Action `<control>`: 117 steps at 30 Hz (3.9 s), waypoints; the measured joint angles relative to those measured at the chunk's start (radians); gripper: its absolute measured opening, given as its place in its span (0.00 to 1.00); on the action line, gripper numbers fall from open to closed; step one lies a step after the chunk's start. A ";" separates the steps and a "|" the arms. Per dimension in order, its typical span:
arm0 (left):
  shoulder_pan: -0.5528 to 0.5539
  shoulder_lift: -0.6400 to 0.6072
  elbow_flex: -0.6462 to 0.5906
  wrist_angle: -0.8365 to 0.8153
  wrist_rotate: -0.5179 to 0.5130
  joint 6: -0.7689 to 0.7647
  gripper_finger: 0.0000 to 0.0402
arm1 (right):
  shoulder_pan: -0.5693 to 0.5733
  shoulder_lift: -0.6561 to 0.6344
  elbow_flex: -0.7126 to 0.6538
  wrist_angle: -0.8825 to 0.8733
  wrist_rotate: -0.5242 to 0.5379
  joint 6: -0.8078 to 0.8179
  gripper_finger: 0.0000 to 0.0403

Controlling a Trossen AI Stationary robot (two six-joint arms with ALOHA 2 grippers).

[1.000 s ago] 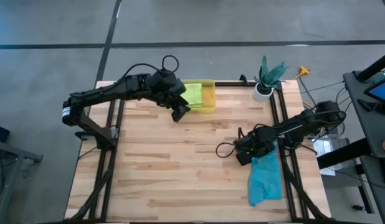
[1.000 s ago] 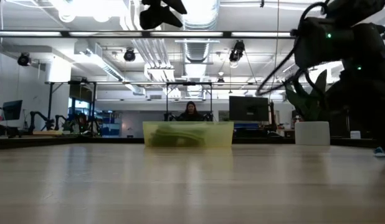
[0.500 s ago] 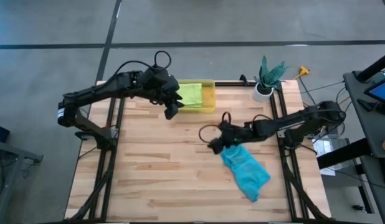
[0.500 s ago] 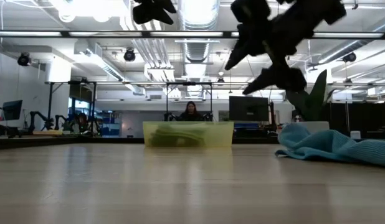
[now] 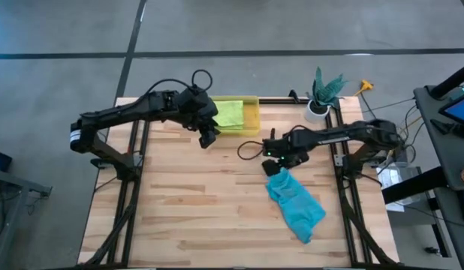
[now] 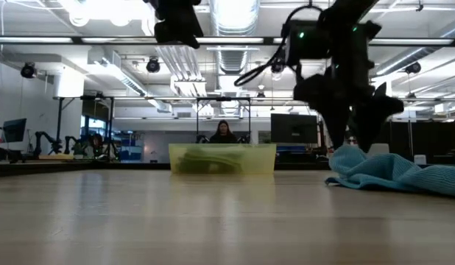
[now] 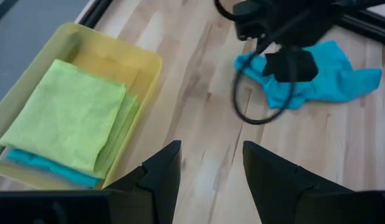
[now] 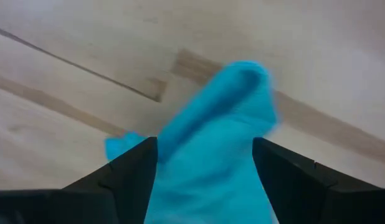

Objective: Fold microfiber towels
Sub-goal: Fold the blue microfiber cloth

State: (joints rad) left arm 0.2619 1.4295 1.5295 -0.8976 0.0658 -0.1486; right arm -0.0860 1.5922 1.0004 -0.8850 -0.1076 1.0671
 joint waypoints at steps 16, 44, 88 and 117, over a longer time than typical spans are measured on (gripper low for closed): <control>0.060 -0.075 0.000 -0.085 -0.050 0.190 0.39 | -0.011 0.156 0.111 -0.045 -0.138 0.087 0.63; 0.149 -0.088 -0.098 -0.002 0.060 0.182 0.39 | 0.111 0.143 0.035 0.164 -0.086 0.347 0.51; 0.003 -0.169 -0.125 0.000 0.049 -0.126 0.39 | 0.004 0.144 0.143 0.036 -0.161 -0.790 0.27; 0.007 -0.168 -0.126 0.095 0.049 0.060 0.39 | 0.025 0.143 0.032 0.106 -0.180 -0.842 0.05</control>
State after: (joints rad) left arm 0.2687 1.2612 1.4034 -0.8028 0.1150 -0.0889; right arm -0.0612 1.7354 1.0320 -0.7790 -0.2878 0.2248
